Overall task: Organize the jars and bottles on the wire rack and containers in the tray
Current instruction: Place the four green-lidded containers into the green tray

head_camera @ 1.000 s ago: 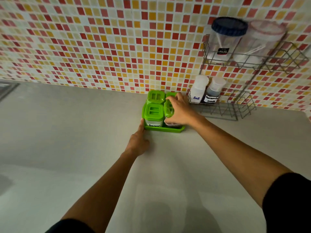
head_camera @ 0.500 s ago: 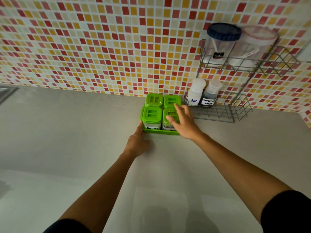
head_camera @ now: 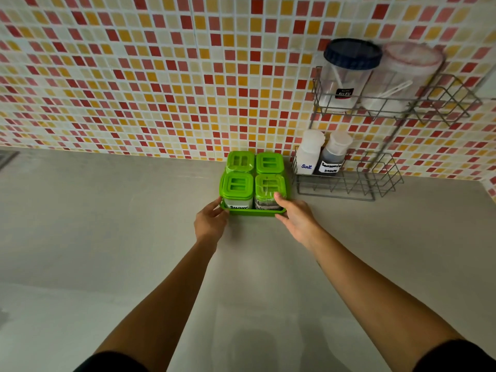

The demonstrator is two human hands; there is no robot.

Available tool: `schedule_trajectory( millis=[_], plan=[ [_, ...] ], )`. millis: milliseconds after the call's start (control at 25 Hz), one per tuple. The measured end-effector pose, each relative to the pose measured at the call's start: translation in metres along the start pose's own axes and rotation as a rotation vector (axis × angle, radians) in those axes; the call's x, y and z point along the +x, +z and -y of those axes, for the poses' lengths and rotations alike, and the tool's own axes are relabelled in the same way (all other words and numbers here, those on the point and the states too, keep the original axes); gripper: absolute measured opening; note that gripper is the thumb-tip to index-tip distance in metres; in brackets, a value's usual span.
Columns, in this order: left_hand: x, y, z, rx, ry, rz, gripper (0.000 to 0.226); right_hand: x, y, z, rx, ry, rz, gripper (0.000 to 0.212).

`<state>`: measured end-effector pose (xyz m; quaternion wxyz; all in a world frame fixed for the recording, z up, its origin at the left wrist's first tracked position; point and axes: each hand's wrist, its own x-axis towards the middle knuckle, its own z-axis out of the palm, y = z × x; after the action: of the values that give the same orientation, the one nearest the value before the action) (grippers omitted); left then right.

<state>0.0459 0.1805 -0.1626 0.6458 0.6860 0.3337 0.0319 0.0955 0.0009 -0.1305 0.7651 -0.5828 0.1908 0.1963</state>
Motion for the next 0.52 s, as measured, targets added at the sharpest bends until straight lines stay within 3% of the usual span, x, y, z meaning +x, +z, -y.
schedule_trajectory(
  millis=[400,520],
  plan=[
    [0.031,0.007,-0.022,0.088,-0.005,-0.016,0.041,0.030,0.003,0.023,-0.060,0.055,0.036,0.040],
    [0.024,0.003,-0.030,0.338,0.134,0.015,0.042,0.023,-0.001,0.021,-0.288,-0.013,0.006,0.048]
  ],
)
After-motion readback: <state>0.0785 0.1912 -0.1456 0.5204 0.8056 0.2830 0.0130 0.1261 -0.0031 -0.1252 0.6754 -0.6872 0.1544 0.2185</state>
